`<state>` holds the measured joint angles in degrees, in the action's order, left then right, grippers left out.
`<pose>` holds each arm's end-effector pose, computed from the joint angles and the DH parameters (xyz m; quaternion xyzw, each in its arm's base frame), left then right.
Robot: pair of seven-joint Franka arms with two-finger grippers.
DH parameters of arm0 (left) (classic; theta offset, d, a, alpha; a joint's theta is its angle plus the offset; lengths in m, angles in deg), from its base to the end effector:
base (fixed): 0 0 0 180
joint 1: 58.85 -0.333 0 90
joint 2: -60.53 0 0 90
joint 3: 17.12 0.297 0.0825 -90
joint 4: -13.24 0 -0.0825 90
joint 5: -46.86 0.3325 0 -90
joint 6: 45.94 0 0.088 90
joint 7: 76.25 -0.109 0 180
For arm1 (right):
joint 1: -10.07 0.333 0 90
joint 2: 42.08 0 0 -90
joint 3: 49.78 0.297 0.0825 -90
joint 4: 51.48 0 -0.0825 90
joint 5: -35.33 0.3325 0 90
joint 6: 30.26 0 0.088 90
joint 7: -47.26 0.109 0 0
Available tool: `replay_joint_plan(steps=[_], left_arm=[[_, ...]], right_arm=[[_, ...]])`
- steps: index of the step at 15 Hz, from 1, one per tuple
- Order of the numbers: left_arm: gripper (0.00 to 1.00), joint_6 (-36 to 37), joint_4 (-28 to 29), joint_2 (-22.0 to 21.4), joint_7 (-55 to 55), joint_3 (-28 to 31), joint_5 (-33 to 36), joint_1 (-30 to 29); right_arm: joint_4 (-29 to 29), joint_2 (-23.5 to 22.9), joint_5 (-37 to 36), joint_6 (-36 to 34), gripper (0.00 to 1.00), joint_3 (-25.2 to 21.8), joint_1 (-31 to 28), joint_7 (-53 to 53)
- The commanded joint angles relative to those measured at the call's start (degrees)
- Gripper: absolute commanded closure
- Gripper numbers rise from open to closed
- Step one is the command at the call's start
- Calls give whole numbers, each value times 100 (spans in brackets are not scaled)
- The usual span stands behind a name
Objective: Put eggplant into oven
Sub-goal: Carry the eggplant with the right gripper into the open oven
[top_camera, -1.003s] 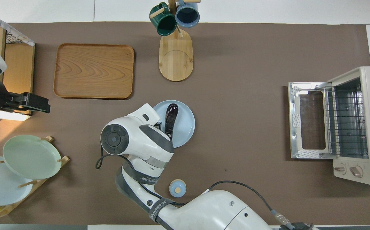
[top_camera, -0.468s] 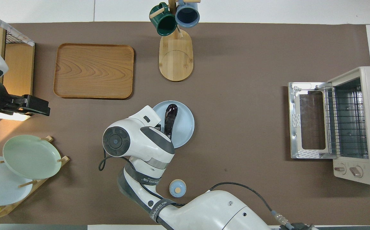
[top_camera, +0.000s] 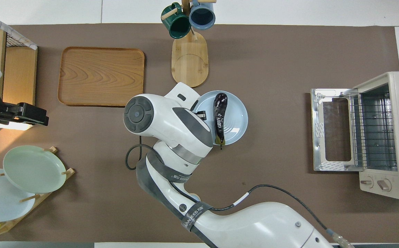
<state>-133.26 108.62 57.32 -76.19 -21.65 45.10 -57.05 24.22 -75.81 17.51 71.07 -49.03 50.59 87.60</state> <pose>0.4762 -0.0574 0.5879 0.9975 -0.0545 -0.0431 0.0108 0.5061 0.4052 0.3850 0.9857 0.0482 0.0424 0.1559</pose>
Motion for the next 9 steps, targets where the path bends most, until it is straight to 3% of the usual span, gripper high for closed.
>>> replay_joint_plan(steps=[1, 5, 7, 9], left_arm=[[0, 119, -64, -4, -85, -92, 62, -136], [0, 154, -72, -4, -85, -92, 71, -162], [0, 154, -72, -4, -85, -127, 88, -197], [0, 154, -72, -4, -85, -136, 88, -206]], right_arm=[[1066, 646, -458, -166, 100, 40, -184, -27], [3068, 2007, -477, 631, 100, 57, -1148, -236], [4194, 2842, -477, 1281, 100, 57, -1764, -1050], [4707, 3319, -450, 1495, 100, 57, -2379, -1746]])
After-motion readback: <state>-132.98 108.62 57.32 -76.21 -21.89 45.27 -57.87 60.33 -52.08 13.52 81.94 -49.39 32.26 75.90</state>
